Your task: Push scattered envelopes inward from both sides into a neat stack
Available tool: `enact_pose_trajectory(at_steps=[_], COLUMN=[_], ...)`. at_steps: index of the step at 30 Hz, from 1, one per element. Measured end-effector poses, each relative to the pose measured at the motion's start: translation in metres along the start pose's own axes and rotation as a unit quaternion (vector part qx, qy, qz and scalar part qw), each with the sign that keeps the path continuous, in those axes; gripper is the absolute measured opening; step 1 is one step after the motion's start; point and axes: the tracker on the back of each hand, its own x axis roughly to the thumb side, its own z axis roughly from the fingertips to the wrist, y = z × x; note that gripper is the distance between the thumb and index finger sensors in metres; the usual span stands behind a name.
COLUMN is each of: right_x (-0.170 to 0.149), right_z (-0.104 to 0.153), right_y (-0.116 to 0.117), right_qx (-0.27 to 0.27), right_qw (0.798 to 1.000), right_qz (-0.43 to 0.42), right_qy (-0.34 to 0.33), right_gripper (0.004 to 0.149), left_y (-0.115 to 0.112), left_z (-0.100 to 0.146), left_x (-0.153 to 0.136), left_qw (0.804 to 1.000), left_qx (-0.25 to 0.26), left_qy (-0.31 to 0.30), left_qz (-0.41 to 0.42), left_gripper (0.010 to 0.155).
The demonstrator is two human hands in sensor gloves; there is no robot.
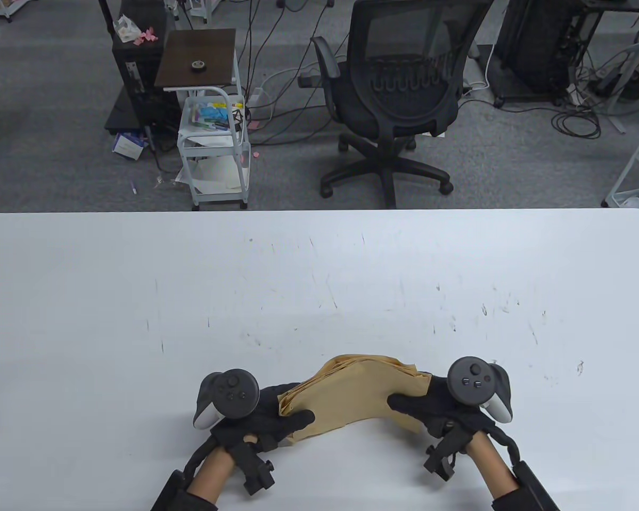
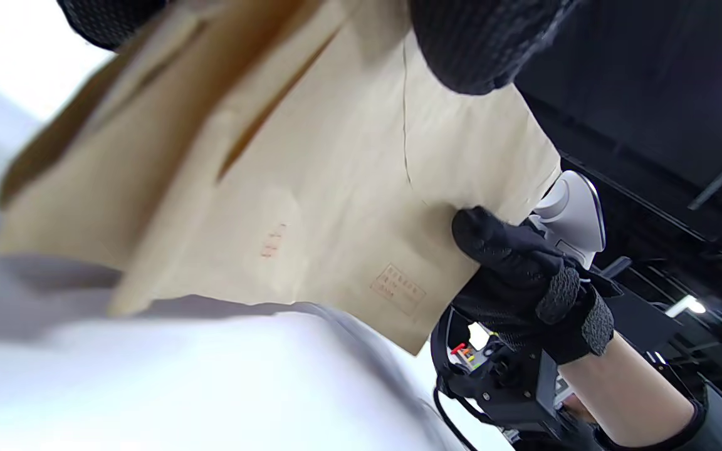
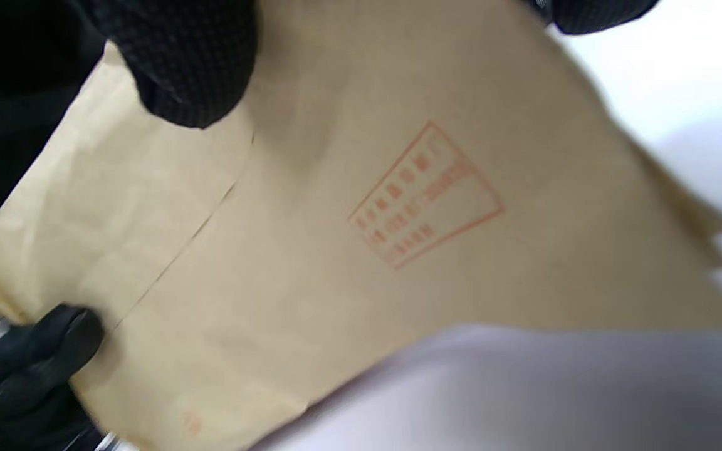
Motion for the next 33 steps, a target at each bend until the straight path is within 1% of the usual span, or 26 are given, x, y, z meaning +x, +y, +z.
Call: enact_pose_trajectory(at_steps=[1,2,3,5,7,8,9,10,11,12,13,14,15,18,19,20,21,23,24,26,27,28,30,31,32,33], right_x=[-0.004,-0.011,-0.012,-0.006,-0.005,-0.010,-0.015,-0.013,-0.008,-0.005,-0.006,-0.011,-0.014,-0.006,-0.001,0.003,0.004,0.002,-0.001,-0.007,-0.012,-0.016,-0.022,-0.022,-0.020,-0.017], right_z=[0.000,0.000,0.001,-0.001,-0.001,-0.001,0.000,0.001,-0.001,-0.001,-0.001,-0.002,-0.001,-0.009,-0.014,-0.019,-0.022,-0.037,-0.046,-0.059,-0.068,-0.074,-0.085,-0.089,-0.091,-0.094], right_y=[0.005,0.013,0.013,0.003,0.003,0.010,0.015,0.012,0.008,0.006,0.007,0.014,0.015,0.002,-0.006,-0.011,-0.013,-0.013,-0.010,-0.002,0.004,0.012,0.028,0.035,0.038,0.042], right_qx=[-0.001,0.039,0.062,0.021,-0.001,0.016,0.063,0.057,0.036,0.011,0.005,0.019,0.049,0.013,0.000,-0.002,-0.007,-0.011,-0.010,0.011,0.020,0.030,0.049,0.056,0.050,0.043], right_qw=[1.000,0.998,0.997,1.000,1.000,0.999,0.996,0.997,0.999,0.999,0.999,0.998,0.995,0.998,0.999,0.999,0.998,0.996,0.993,0.986,0.980,0.973,0.957,0.950,0.944,0.932], right_qz=[0.013,0.022,0.019,0.003,0.007,0.016,0.028,0.023,0.026,0.040,0.046,0.059,0.064,0.046,0.036,0.021,0.014,0.022,0.044,0.075,0.087,0.093,0.105,0.137,0.171,0.219], right_qy=[0.012,0.037,0.039,0.022,0.010,0.027,0.049,0.039,0.026,0.016,0.016,0.033,0.051,0.034,0.032,0.044,0.053,0.089,0.107,0.149,0.177,0.207,0.265,0.276,0.278,0.284], right_gripper=[0.052,0.052,0.053,0.052,0.048,0.046,0.046,0.046,0.046,0.045,0.044,0.044,0.044,0.043,0.043,0.043,0.042,0.043,0.045,0.052,0.055,0.058,0.062,0.065,0.068,0.071], left_y=[-0.003,-0.006,-0.006,-0.003,-0.002,-0.005,-0.005,-0.004,-0.003,-0.001,-0.001,-0.002,0.001,0.017,0.025,0.034,0.038,0.048,0.050,0.052,0.051,0.047,0.038,0.031,0.027,0.021], left_z=[-0.001,-0.002,-0.003,-0.002,-0.001,-0.002,-0.001,-0.001,0.000,-0.001,-0.001,-0.002,-0.002,-0.005,-0.007,-0.011,-0.014,-0.028,-0.034,-0.048,-0.055,-0.064,-0.076,-0.082,-0.085,-0.089], left_x=[-0.002,-0.004,-0.005,-0.002,-0.002,-0.004,-0.006,-0.007,-0.005,-0.004,-0.004,-0.005,-0.006,-0.004,-0.003,-0.004,-0.006,-0.015,-0.017,-0.023,-0.027,-0.032,-0.038,-0.041,-0.042,-0.044], left_qw=[1.000,0.999,0.999,1.000,1.000,0.999,0.999,0.999,0.999,0.999,0.999,0.998,0.998,0.996,0.993,0.988,0.984,0.971,0.965,0.947,0.934,0.915,0.882,0.859,0.845,0.822], left_qx=[0.004,-0.015,-0.028,0.003,0.010,0.000,-0.018,-0.017,-0.009,-0.004,-0.005,-0.012,0.002,0.047,0.089,0.111,0.111,0.075,0.078,0.068,0.058,0.030,-0.019,-0.048,-0.069,-0.102], left_qy=[0.010,0.023,0.018,0.020,0.012,0.027,0.033,0.033,0.030,0.025,0.027,0.037,0.042,0.067,0.080,0.109,0.135,0.224,0.250,0.312,0.339,0.375,0.424,0.451,0.462,0.476], left_qz=[-0.011,-0.025,-0.025,-0.009,-0.025,-0.032,-0.035,-0.017,-0.014,-0.032,-0.042,-0.050,-0.041,-0.020,-0.014,0.001,0.016,0.047,0.029,-0.048,-0.098,-0.147,-0.203,-0.238,-0.261,-0.296], left_gripper=[0.061,0.061,0.059,0.057,0.054,0.054,0.053,0.054,0.055,0.055,0.054,0.053,0.052,0.049,0.049,0.053,0.060,0.072,0.076,0.081,0.084,0.086,0.091,0.093,0.096,0.099])
